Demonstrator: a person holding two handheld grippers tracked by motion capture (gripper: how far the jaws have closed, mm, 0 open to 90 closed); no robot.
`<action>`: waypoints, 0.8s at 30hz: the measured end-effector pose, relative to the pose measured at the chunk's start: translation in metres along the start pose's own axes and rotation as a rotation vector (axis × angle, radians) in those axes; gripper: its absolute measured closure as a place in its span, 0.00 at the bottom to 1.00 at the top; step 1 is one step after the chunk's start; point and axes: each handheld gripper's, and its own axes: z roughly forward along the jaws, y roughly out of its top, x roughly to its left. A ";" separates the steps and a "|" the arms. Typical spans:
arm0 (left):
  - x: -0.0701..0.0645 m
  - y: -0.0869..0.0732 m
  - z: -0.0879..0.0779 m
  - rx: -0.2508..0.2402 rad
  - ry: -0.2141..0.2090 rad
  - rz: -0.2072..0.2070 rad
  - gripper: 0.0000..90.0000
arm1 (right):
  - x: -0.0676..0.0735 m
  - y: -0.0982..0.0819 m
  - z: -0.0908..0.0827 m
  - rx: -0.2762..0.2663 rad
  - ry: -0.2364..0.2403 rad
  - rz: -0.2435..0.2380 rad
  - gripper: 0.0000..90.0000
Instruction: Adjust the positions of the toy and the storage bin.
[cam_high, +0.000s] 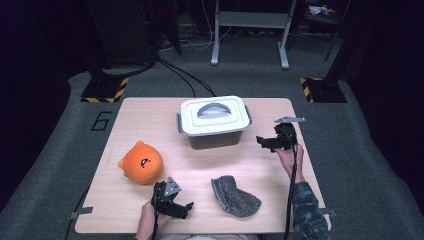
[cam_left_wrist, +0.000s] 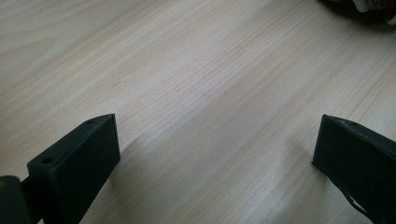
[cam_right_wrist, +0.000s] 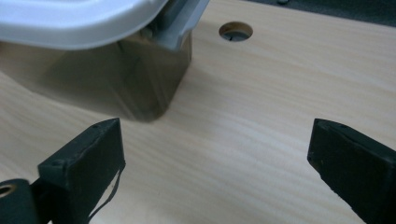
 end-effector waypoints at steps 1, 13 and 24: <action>0.000 0.000 0.000 0.000 0.000 0.000 0.00 | -0.001 0.004 0.001 0.000 0.001 0.001 0.03; 0.000 0.000 0.000 -0.006 -0.004 -0.001 0.00 | -0.008 0.048 0.017 -0.017 -0.016 0.007 0.21; 0.000 0.000 0.000 -0.006 -0.003 -0.001 0.00 | -0.009 0.064 0.031 -0.017 0.020 0.012 0.53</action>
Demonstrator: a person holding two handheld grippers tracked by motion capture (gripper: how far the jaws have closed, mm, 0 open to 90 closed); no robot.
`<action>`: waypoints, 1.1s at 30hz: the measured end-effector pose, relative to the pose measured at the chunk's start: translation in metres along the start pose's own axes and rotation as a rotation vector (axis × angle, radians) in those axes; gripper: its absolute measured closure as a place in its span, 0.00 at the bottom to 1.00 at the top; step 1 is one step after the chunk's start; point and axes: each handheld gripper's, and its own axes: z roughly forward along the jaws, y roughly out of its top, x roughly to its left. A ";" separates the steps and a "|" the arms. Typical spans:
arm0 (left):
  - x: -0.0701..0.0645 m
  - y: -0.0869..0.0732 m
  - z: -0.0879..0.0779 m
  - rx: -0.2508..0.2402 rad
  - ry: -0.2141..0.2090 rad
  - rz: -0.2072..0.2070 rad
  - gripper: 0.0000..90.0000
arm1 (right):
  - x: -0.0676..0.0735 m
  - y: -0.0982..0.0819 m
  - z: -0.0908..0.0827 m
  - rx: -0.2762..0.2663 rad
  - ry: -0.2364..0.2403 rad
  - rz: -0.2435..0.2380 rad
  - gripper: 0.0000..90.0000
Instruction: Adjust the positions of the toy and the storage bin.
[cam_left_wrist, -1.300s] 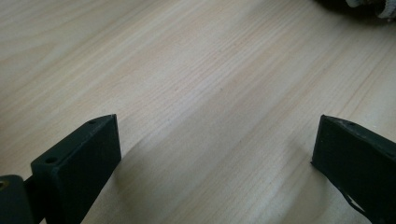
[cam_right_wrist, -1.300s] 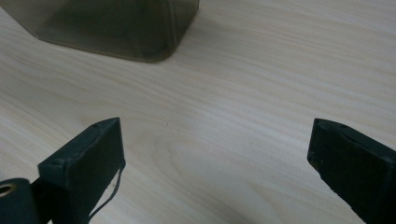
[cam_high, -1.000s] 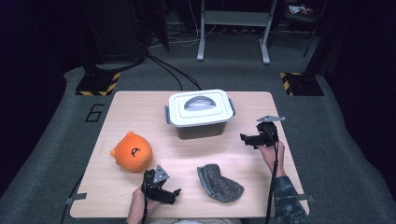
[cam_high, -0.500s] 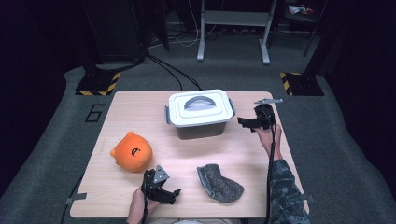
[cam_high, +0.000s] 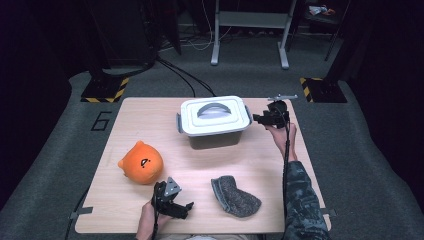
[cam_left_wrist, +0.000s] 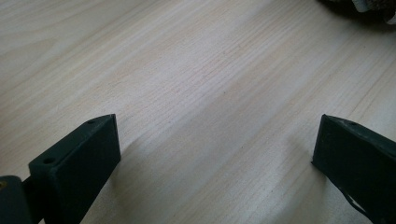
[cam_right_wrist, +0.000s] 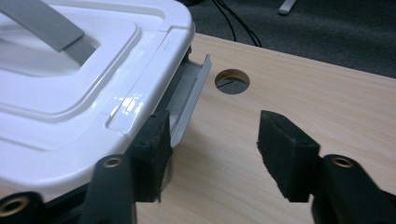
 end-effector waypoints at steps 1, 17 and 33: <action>0.000 0.000 0.000 -0.004 0.002 -0.001 0.00 | 0.000 0.002 0.003 0.004 0.003 0.010 0.57; 0.000 0.000 0.000 -0.004 0.003 -0.001 0.00 | 0.005 0.009 0.026 0.037 0.060 0.034 0.81; 0.000 0.000 0.000 -0.004 0.004 0.001 0.00 | 0.011 0.005 0.027 0.042 0.034 0.067 0.89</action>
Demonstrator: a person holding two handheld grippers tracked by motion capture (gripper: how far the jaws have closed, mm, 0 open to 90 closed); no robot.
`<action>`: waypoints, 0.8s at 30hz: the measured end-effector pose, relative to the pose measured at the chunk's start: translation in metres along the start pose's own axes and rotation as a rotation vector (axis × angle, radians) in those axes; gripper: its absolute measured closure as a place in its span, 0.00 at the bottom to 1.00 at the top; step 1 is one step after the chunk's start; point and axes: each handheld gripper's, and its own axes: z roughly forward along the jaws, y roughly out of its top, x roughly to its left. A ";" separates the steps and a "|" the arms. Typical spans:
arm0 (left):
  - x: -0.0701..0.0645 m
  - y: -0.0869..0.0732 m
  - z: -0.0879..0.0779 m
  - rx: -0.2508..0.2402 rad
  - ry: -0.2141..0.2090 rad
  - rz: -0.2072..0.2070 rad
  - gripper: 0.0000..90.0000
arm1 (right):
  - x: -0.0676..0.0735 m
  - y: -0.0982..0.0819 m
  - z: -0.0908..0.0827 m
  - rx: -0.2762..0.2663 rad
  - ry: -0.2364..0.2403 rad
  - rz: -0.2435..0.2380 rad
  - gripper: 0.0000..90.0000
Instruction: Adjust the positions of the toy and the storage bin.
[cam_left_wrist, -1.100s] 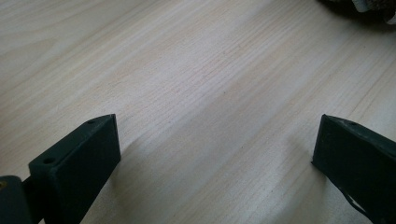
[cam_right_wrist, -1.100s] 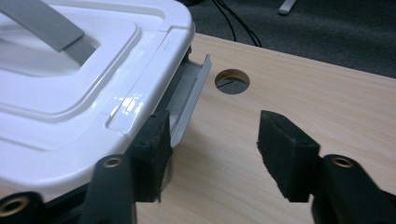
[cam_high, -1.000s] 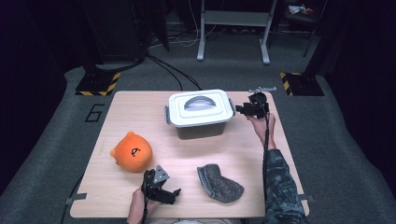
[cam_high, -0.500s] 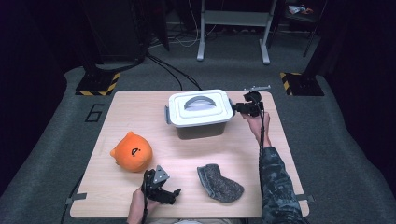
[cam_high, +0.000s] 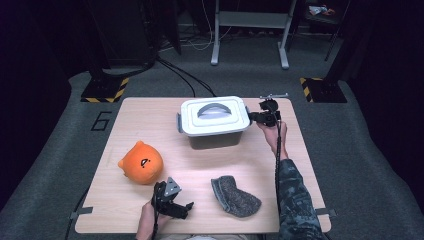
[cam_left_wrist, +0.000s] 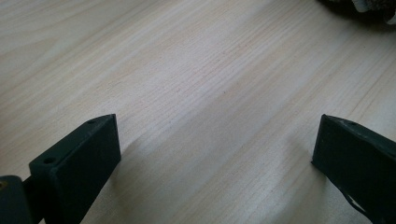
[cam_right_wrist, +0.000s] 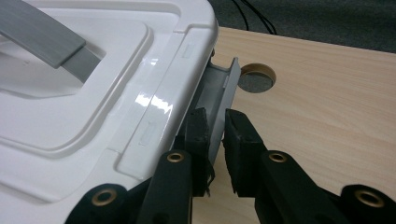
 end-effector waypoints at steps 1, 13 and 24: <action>0.000 0.000 0.000 0.000 0.000 0.000 0.00 | 0.000 0.000 0.000 0.000 0.000 0.000 0.89; 0.000 0.000 0.000 0.000 0.000 0.000 0.01 | 0.009 -0.010 -0.012 0.014 -0.029 0.001 0.88; 0.000 0.000 0.000 -0.003 0.000 -0.004 0.01 | 0.021 -0.022 -0.027 0.028 -0.055 0.003 0.86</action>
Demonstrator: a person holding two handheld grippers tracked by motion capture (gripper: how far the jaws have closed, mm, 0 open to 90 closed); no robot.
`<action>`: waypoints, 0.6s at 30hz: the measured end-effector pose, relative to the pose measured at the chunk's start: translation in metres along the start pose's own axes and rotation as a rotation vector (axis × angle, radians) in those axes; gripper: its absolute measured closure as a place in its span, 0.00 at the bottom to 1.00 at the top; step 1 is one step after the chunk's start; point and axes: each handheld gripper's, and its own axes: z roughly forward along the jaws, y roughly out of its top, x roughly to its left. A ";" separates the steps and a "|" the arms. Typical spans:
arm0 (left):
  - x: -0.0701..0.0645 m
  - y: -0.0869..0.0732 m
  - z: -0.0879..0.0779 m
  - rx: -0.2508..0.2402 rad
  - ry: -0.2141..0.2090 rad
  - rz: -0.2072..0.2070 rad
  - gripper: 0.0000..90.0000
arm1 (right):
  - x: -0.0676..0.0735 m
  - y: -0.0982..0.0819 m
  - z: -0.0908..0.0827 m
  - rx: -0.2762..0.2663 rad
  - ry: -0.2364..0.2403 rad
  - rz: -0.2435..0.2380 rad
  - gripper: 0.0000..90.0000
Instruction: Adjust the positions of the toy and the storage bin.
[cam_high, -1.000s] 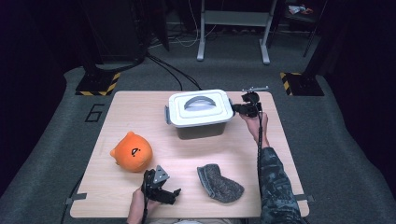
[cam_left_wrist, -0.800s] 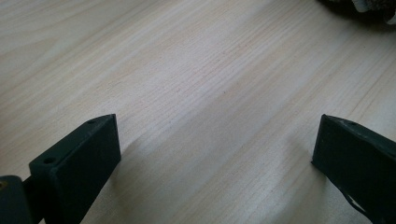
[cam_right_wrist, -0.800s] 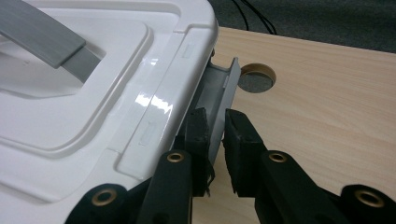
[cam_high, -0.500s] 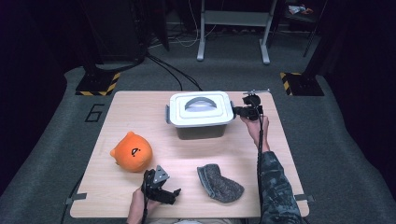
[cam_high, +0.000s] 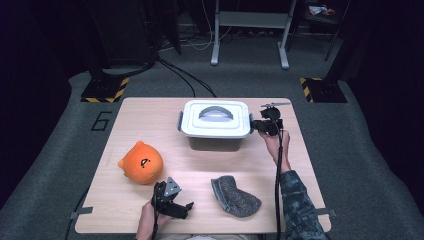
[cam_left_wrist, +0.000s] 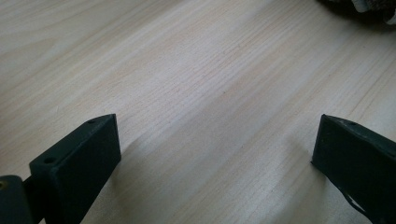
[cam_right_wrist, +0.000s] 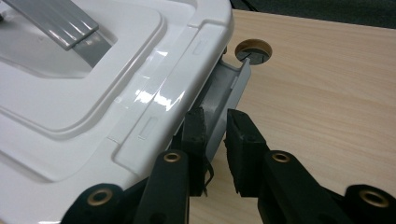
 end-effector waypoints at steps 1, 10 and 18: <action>0.000 0.000 0.000 0.000 0.000 0.000 0.01 | 0.000 0.000 0.000 0.001 0.005 -0.006 0.85; 0.000 0.000 0.000 0.000 0.000 0.001 0.01 | -0.015 0.011 0.006 -0.059 0.027 0.021 0.83; 0.000 0.000 0.000 0.002 0.005 0.005 0.01 | -0.017 0.020 0.019 -0.025 0.027 0.032 0.87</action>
